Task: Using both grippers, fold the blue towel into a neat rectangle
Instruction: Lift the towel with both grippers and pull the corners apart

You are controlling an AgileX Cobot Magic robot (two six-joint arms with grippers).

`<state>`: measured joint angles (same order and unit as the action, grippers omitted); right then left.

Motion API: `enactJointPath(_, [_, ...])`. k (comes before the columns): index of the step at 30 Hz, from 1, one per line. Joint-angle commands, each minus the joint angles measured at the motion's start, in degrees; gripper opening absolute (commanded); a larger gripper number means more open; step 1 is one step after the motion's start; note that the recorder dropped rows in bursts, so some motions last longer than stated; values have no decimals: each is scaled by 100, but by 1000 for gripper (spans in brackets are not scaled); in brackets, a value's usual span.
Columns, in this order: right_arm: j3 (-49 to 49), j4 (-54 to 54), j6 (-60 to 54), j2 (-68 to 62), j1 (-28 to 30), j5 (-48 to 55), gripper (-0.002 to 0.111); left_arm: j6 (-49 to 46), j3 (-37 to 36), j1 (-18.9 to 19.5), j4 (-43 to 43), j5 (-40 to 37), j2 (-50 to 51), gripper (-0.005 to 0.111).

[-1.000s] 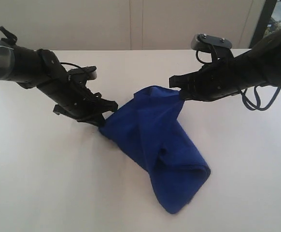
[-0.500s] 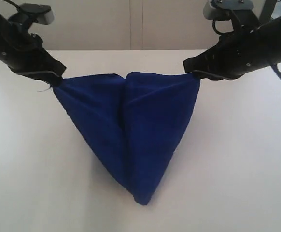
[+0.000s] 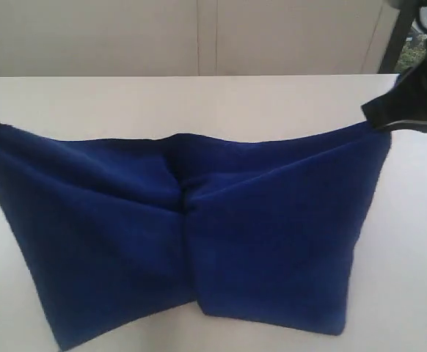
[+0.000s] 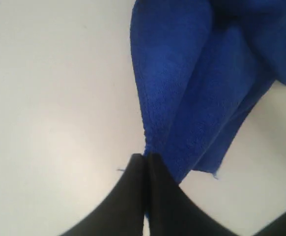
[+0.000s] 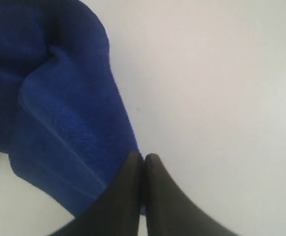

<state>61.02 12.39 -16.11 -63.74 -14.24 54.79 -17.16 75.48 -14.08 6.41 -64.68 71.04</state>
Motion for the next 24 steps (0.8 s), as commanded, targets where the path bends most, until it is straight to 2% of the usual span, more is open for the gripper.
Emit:
enactJointPath(1, [20,-143,160,944,5,844,0,239,-6,27,-95,-528,-795,0])
enactJointPath(5, [20,-271,160,1753,5,1195,0,553,-6,27,-159,-528,-1539,0])
enactJointPath(8, [20,-684,575,2155,5,1208,0,727,-6,27,-321,-528,-1944,0])
enactJointPath(12, [20,-1364,1218,2147,5,1123,0,1129,-61,27,-488,-528,-1888,0])
enactJointPath(15, [-144,-1392,1367,1747,5,720,0,1219,-344,27,-488,-526,-1460,0])
enactJointPath(19, [-578,-1497,1553,874,5,-290,0,1327,-821,27,-581,209,-657,0])
enactJointPath(24, [-844,-2416,2283,-460,5,-1803,0,1510,-1176,27,-740,2011,471,0])
